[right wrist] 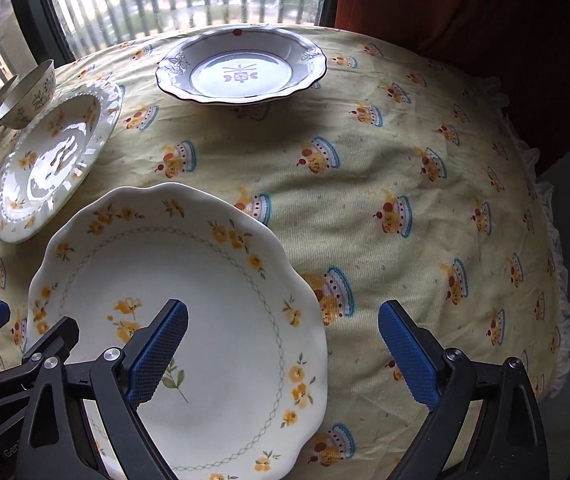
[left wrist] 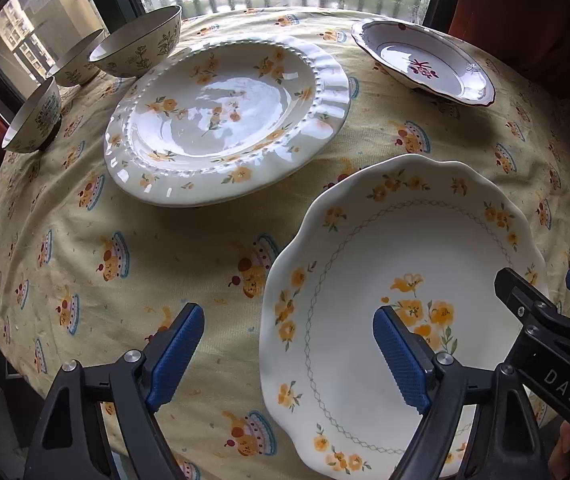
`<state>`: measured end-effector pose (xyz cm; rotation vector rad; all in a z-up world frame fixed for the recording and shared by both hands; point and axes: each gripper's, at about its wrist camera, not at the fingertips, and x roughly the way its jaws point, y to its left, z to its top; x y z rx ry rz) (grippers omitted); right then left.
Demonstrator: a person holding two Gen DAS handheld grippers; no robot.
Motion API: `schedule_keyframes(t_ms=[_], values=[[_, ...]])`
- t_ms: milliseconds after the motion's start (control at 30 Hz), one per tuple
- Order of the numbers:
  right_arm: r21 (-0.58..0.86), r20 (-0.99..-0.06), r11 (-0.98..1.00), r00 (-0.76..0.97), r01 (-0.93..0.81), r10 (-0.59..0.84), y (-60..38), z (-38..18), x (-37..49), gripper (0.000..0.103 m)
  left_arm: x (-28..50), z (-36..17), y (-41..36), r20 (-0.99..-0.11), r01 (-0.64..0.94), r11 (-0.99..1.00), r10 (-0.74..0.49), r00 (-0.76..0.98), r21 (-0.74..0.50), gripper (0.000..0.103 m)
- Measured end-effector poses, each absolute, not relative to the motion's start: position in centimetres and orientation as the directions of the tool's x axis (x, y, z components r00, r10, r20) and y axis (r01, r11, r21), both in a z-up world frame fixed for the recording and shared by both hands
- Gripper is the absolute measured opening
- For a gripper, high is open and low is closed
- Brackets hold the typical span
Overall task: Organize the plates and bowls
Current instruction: 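Move the right gripper to the wavy-rimmed orange-flower plate and grasp its rim, then lift the wavy-rimmed plate with the right gripper and carry it toward the bowls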
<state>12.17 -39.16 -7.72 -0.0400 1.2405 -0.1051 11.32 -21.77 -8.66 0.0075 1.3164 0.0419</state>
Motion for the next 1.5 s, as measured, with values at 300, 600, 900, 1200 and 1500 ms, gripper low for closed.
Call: schedule_keyframes(t_ms=[300, 600, 900, 1200, 1500], values=[[-0.031, -0.965, 0.999, 0.259, 0.030, -0.038, -39.3, -10.1, 12.0, 0.084, 11.2, -9.9, -23.4, -0.971, 0.007, 0.998, 0.063, 0.231, 0.066, 0.072], [-0.001, -0.971, 0.999, 0.240, 0.041, -0.011, -39.4, -10.5, 12.5, 0.073, 11.7, -9.7, -24.5, -0.973, -0.001, 0.999, 0.049, 0.224, 0.050, 0.063], [-0.011, -0.977, 0.998, 0.213, 0.055, -0.022, -38.5, -10.3, 13.2, 0.073, 12.1, -9.5, -23.8, -0.971, 0.007, 0.998, 0.061, 0.231, 0.064, 0.061], [0.007, -0.978, 0.998, 0.208, 0.063, -0.006, -37.5, -9.2, 12.2, 0.073, 11.2, -7.9, -22.6, -0.970, 0.004, 0.998, 0.060, 0.236, 0.063, 0.061], [-0.011, -0.965, 0.999, 0.261, 0.037, -0.020, -33.1, -6.5, 11.2, 0.073, 10.1, -6.2, -17.7, -0.963, -0.018, 1.000, 0.018, 0.269, 0.014, 0.061]])
